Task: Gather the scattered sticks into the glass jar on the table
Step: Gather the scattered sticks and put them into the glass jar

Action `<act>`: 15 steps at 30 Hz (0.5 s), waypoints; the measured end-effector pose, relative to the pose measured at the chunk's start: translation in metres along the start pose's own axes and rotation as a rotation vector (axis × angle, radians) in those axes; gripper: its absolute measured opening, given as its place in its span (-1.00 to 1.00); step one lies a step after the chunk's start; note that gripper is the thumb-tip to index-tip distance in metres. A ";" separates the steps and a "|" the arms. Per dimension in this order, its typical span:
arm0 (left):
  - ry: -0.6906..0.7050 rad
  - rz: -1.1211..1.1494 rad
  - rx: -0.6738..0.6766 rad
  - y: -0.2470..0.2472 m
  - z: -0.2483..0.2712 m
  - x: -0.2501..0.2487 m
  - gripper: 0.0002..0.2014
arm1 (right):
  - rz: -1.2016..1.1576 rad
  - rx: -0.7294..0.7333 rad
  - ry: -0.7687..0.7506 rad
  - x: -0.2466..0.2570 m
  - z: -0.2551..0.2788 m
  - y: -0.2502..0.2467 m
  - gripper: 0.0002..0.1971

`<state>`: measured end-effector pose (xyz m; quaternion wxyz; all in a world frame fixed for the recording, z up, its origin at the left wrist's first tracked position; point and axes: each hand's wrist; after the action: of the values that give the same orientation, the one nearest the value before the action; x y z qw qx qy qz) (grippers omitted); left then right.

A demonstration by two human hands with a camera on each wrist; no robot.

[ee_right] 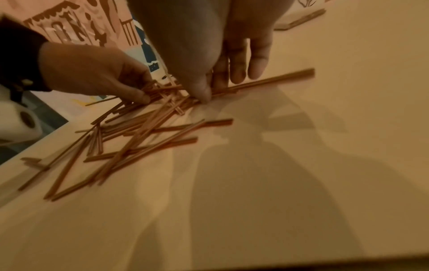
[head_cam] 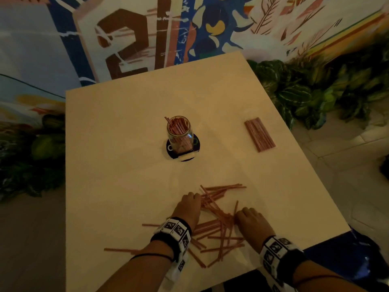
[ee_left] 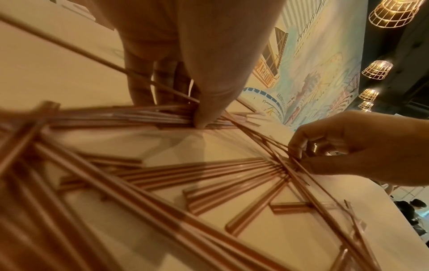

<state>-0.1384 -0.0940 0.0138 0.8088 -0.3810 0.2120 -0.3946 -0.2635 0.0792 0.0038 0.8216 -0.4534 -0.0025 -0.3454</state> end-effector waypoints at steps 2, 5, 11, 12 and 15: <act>-0.008 -0.035 0.006 -0.001 0.001 0.002 -0.51 | 0.049 -0.013 -0.031 0.011 -0.004 -0.005 -0.62; -0.031 -0.051 0.015 -0.005 0.002 0.007 -0.48 | 0.099 -0.062 -0.096 0.020 -0.005 -0.017 -0.65; -0.121 -0.102 0.076 -0.017 0.000 0.015 -0.52 | -0.058 0.036 0.011 0.018 -0.004 -0.044 -0.60; -0.134 -0.108 0.078 -0.018 0.000 0.016 -0.51 | -0.070 0.043 0.026 0.017 -0.002 -0.044 -0.60; -0.146 -0.114 0.086 -0.020 0.000 0.023 -0.47 | -0.073 0.074 0.122 0.009 0.000 -0.045 -0.56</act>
<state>-0.1340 -0.1205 0.0287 0.8140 -0.3853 0.1132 -0.4198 -0.2824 0.0580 0.0399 0.8232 -0.4007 0.0182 -0.4018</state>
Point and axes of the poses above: each hand's wrist, its own z-axis away from the middle knuckle, its own y-axis out of the palm, x = y × z, and after that the axes turned 14 degrees about -z, right-handed
